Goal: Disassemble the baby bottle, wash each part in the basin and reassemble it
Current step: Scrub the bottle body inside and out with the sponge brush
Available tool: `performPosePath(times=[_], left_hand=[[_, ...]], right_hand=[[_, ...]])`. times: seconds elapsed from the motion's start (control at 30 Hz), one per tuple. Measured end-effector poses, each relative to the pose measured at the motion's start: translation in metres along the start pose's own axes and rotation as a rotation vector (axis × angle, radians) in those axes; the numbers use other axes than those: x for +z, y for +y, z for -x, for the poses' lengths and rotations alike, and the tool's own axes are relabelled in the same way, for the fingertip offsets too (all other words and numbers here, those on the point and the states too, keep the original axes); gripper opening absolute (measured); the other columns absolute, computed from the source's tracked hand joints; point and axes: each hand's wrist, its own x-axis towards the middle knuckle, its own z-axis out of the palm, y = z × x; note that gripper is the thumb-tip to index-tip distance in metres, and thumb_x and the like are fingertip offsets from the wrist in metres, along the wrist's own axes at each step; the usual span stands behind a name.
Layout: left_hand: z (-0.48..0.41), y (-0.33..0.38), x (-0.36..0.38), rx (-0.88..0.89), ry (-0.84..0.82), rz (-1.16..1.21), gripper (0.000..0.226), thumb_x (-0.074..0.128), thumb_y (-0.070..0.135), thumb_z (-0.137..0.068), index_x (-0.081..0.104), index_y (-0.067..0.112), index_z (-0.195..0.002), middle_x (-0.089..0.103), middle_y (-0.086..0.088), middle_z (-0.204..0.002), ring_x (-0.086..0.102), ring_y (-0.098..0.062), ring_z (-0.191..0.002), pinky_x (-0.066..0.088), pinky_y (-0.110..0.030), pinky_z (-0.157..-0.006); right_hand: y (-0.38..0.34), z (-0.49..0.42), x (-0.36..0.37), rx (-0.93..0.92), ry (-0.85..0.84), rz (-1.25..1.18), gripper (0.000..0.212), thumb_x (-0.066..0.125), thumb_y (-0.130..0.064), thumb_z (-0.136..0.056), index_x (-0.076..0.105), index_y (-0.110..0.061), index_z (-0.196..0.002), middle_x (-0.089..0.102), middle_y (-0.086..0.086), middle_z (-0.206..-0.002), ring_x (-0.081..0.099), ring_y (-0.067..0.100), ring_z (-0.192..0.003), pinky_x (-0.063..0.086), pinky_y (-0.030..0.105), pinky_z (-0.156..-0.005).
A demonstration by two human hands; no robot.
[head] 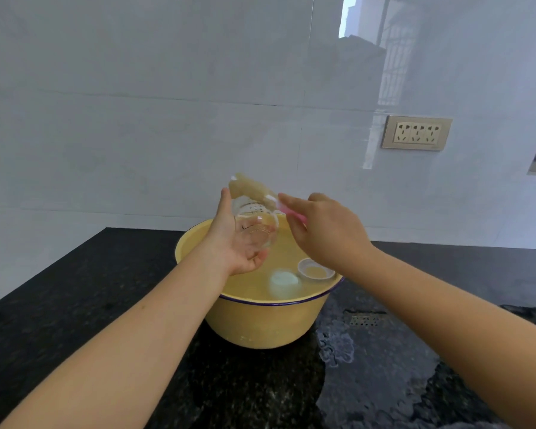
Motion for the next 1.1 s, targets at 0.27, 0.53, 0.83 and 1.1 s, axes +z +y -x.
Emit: performPosePath(times=[0.27, 0.53, 0.83, 1.1], left_hand=[[-0.001, 0.003, -0.004, 0.055, 0.083, 0.166, 0.074, 0.046, 0.082, -0.069, 0.061, 0.016, -0.099, 0.068, -0.005, -0.097, 0.066, -0.022, -0.086, 0.046, -0.031, -0.063], [-0.001, 0.003, -0.001, 0.046, -0.090, 0.284, 0.059, 0.061, 0.058, -0.079, 0.060, 0.007, -0.107, 0.062, -0.010, -0.094, 0.067, -0.027, -0.067, 0.057, -0.036, -0.065], [0.003, 0.001, 0.000, 0.093, -0.214, 0.230, 0.074, 0.057, 0.072, -0.071, 0.061, 0.004, -0.100, 0.065, -0.009, -0.073, 0.066, -0.020, -0.055, 0.058, -0.031, -0.059], [0.004, 0.002, 0.004, 0.153, -0.144, 0.190, 0.062, 0.062, 0.061, -0.075, 0.062, 0.005, -0.101, 0.065, -0.012, -0.093, 0.065, -0.023, -0.080, 0.056, -0.039, -0.075]], right_hand=[[0.005, 0.023, 0.004, -0.007, 0.042, -0.243, 0.041, 0.047, -0.029, -0.095, 0.048, -0.036, -0.136, 0.040, -0.006, -0.072, 0.049, 0.018, -0.070, 0.039, 0.029, -0.064], [0.011, 0.030, 0.004, 0.017, 0.032, -0.302, 0.040, 0.047, -0.032, -0.096, 0.047, -0.039, -0.135, 0.040, -0.008, -0.070, 0.047, 0.015, -0.068, 0.037, 0.022, -0.061], [0.004, 0.002, 0.013, 0.134, 0.035, -0.347, 0.040, 0.044, -0.030, -0.096, 0.049, -0.034, -0.135, 0.062, 0.009, -0.102, 0.058, 0.024, -0.097, 0.044, 0.033, -0.082], [0.003, 0.008, 0.013, 0.215, -0.057, -0.491, 0.037, 0.043, -0.036, -0.097, 0.053, -0.031, -0.132, 0.062, -0.012, -0.078, 0.052, 0.001, -0.064, 0.039, 0.015, -0.062]])
